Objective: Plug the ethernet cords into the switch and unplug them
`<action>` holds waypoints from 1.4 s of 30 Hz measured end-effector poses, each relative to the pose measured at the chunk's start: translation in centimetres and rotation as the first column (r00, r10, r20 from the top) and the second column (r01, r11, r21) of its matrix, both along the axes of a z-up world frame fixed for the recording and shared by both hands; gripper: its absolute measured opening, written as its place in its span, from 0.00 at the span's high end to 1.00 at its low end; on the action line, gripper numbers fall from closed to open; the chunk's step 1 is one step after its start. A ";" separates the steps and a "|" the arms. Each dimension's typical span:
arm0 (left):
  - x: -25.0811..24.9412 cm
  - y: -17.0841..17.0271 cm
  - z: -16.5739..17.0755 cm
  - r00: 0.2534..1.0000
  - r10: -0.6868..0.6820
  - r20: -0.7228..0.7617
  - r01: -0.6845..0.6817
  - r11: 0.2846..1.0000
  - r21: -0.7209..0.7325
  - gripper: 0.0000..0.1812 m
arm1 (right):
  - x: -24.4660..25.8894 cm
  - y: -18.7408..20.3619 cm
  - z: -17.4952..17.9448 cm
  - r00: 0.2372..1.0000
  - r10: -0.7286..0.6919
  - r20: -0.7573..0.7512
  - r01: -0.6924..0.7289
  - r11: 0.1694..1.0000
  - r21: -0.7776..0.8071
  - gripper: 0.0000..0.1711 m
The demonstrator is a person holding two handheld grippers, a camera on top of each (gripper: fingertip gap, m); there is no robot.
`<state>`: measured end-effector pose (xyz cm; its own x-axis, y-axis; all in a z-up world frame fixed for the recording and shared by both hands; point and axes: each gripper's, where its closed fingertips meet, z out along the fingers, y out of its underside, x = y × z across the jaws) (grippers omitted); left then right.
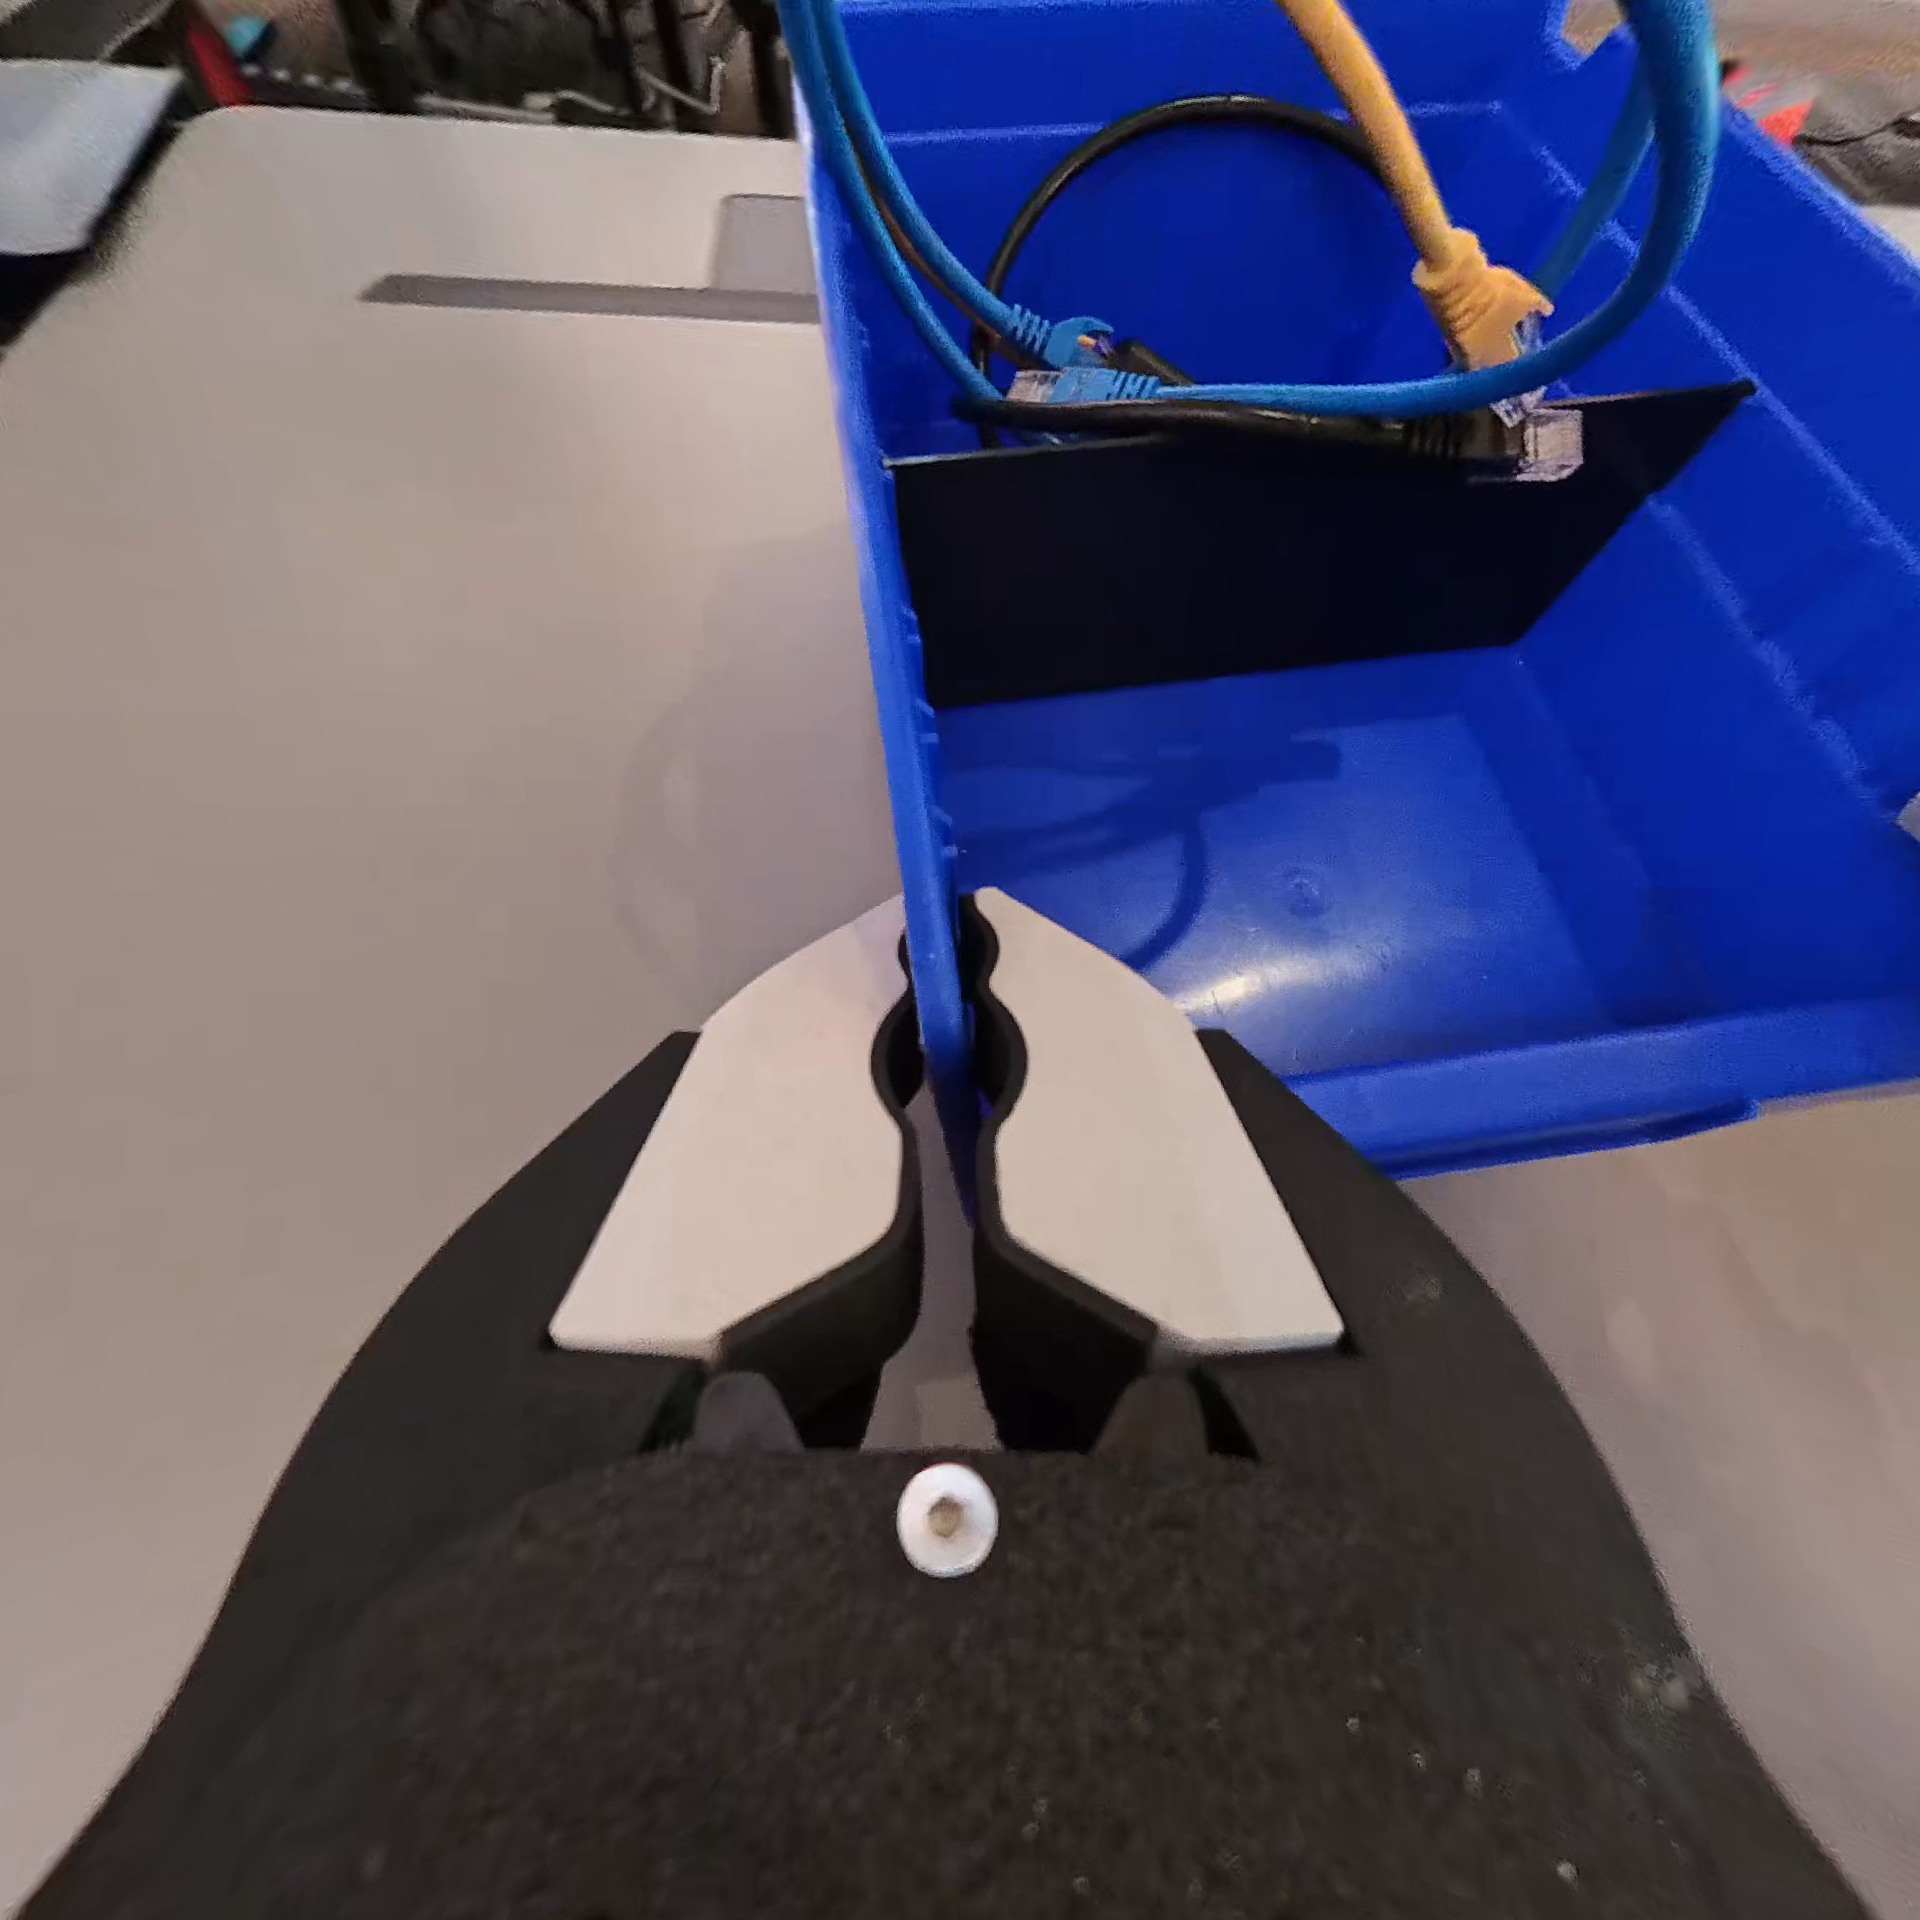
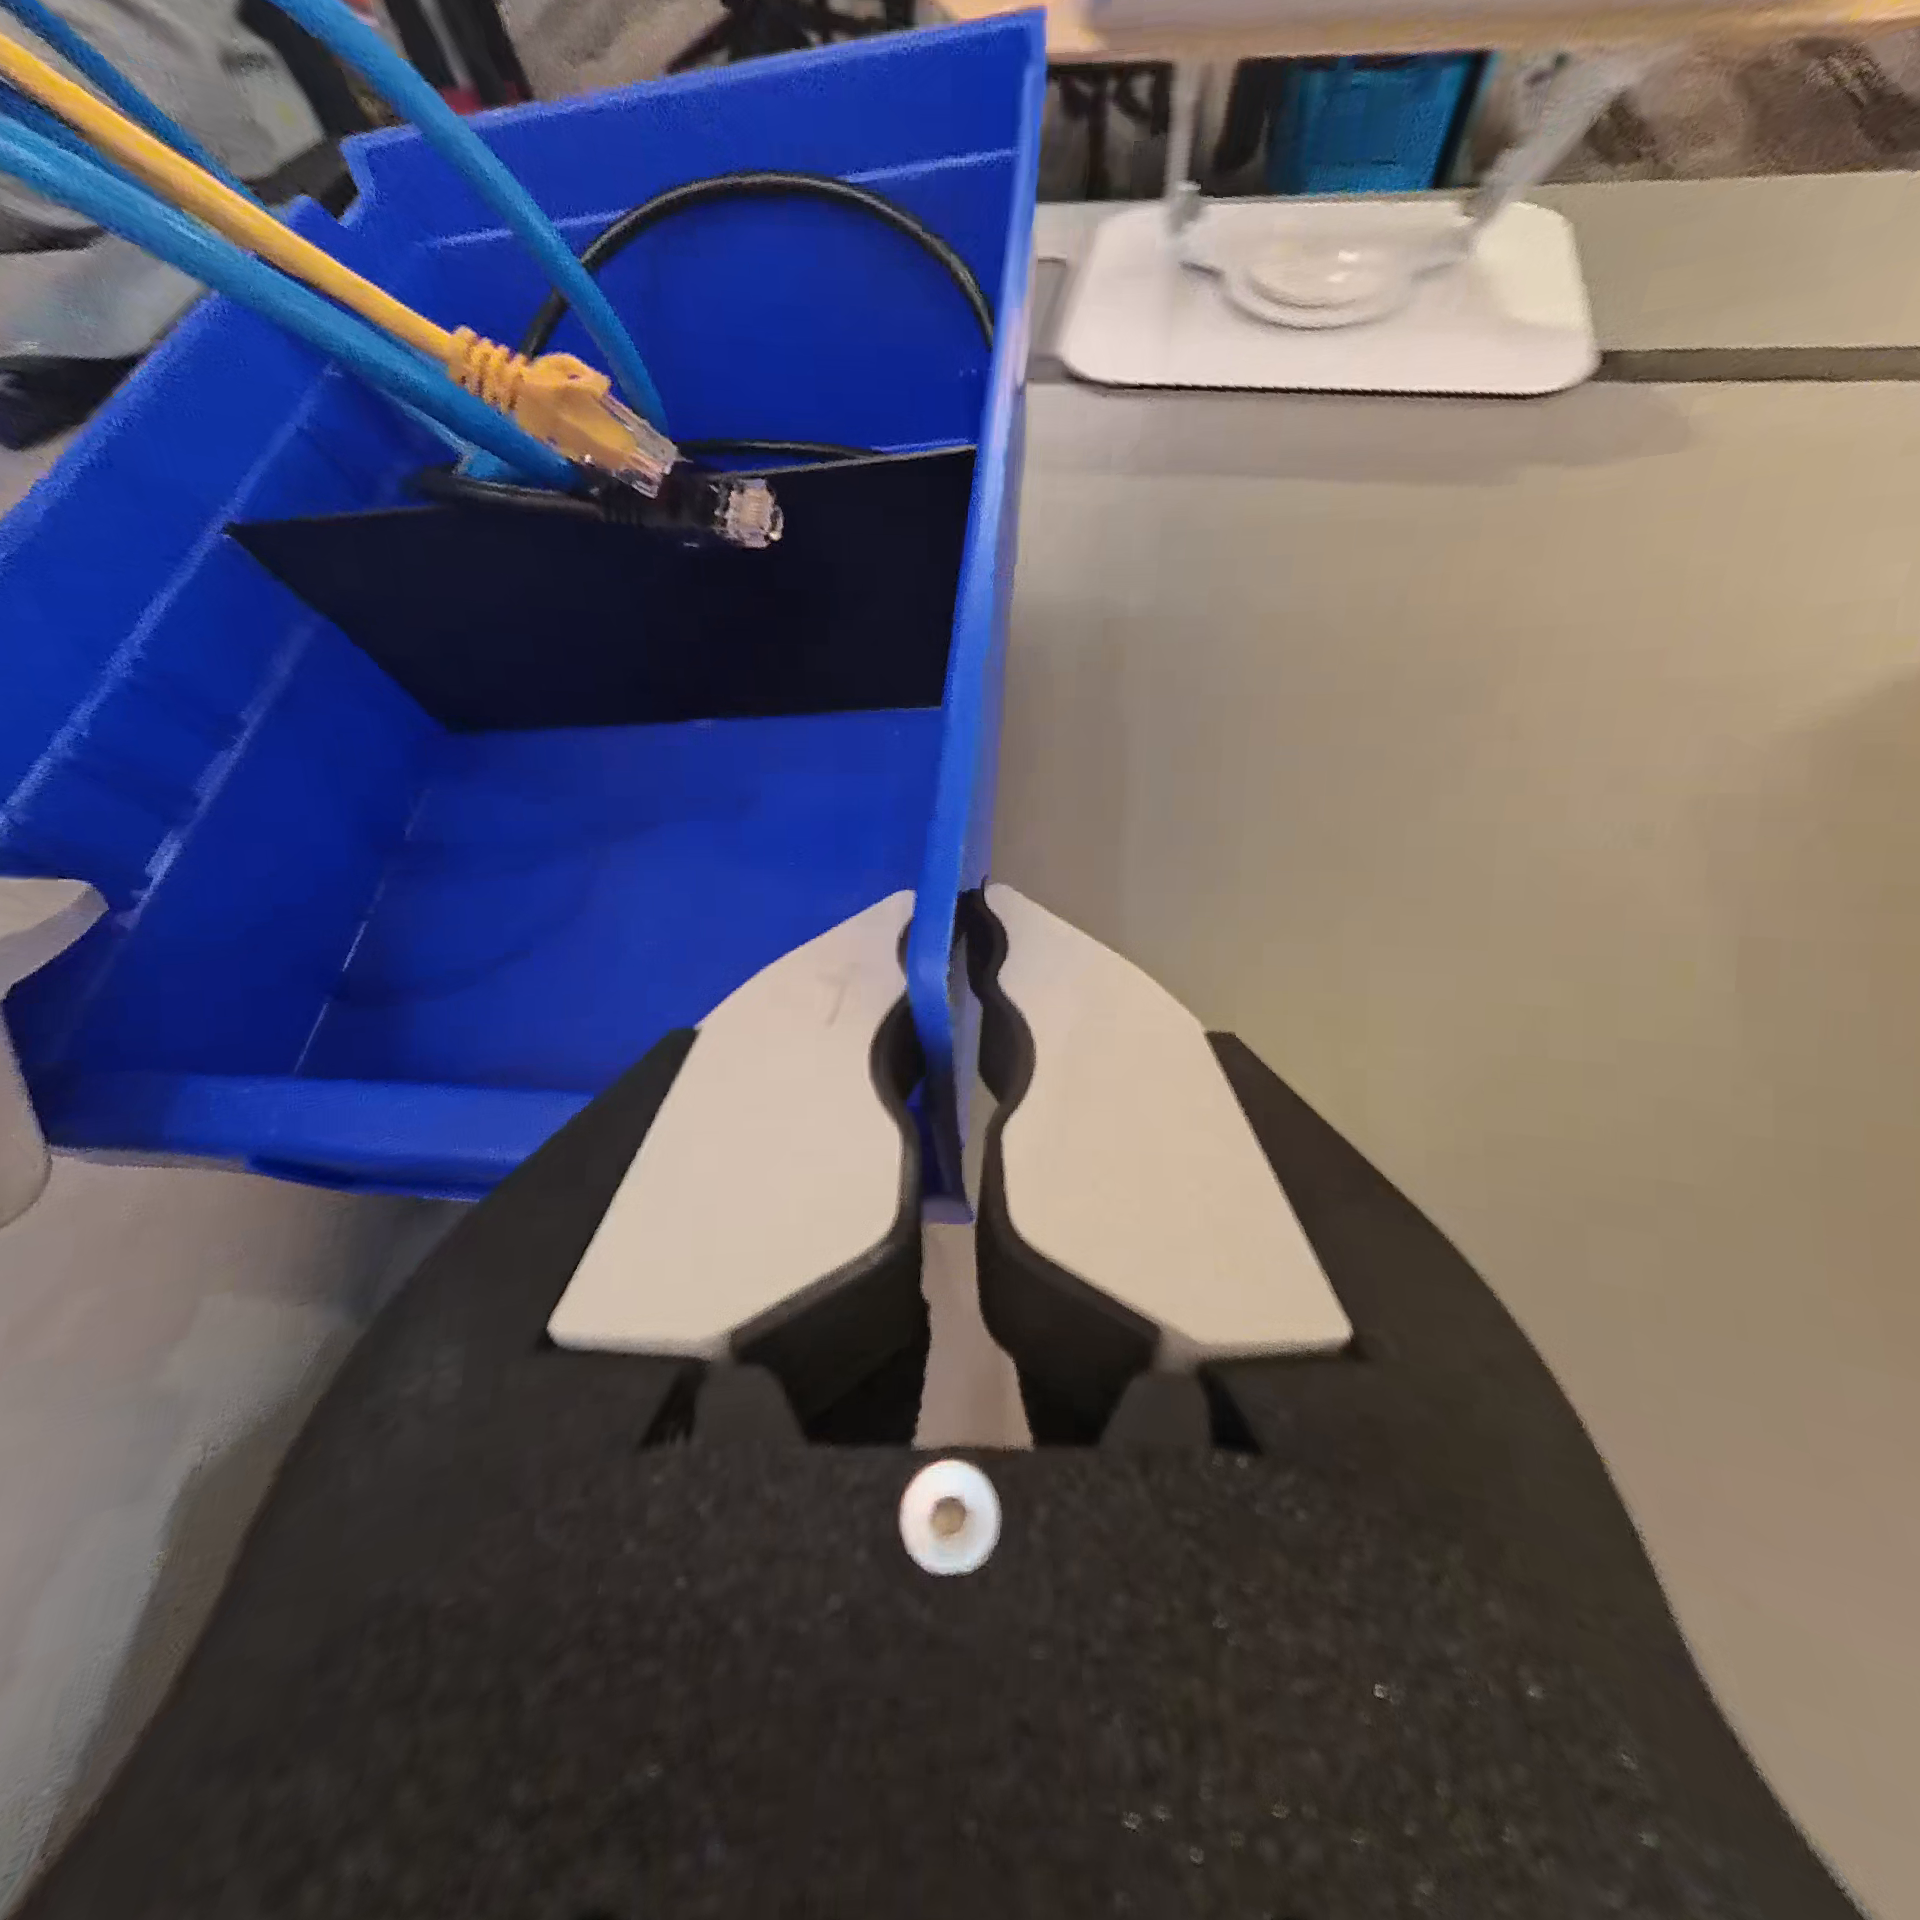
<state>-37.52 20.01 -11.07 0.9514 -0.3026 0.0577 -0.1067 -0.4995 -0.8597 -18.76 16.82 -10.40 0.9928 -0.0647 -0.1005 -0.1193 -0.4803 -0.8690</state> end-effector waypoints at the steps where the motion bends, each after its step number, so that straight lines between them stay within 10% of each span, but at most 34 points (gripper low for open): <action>1: -1.8 0.1 -0.1 1.000 0.013 -0.006 -0.013 1.000 -0.003 0.98 | -1.9 0.2 -0.1 1.000 0.020 -0.007 -0.020 1.000 0.005 0.96; 11: -9.8 0.0 -2.1 1.000 0.020 0.007 -0.020 0.999 0.028 0.98 | -10.4 -0.7 -3.4 0.973 0.227 -0.036 -0.228 0.973 -0.030 0.91; 15: -9.5 -0.4 -1.1 0.994 -0.012 -0.113 0.028 0.990 0.141 0.77 | -10.8 -3.0 -2.0 0.896 0.441 -0.051 -0.443 0.895 -0.043 0.86; 22: -10.8 -4.4 6.5 0.955 0.197 -0.219 -0.109 0.927 0.359 0.76 | -0.8 -8.9 -0.6 0.764 0.645 -0.040 -0.645 0.764 0.011 0.61; 26: -0.6 -9.2 5.9 0.980 -0.121 0.155 0.075 0.959 0.274 0.72 | 8.7 -11.0 -2.3 0.797 0.576 0.183 -0.592 0.805 0.045 0.62; 30: 11.5 -14.5 3.0 0.750 -0.400 0.527 0.395 0.910 0.128 0.69 | 14.2 -13.0 -2.8 0.810 0.525 0.261 -0.555 0.831 0.048 0.60; 36: 16.8 -15.8 4.0 0.470 -0.637 0.611 0.679 0.703 0.211 0.71 | 17.1 -12.5 -2.9 0.872 0.488 -0.040 -0.482 0.871 0.098 0.66; 42: 16.3 -14.8 3.8 0.513 -0.666 0.541 0.676 0.702 0.224 0.73 | 18.5 -12.8 -2.4 0.895 0.445 -0.023 -0.439 0.890 0.119 0.70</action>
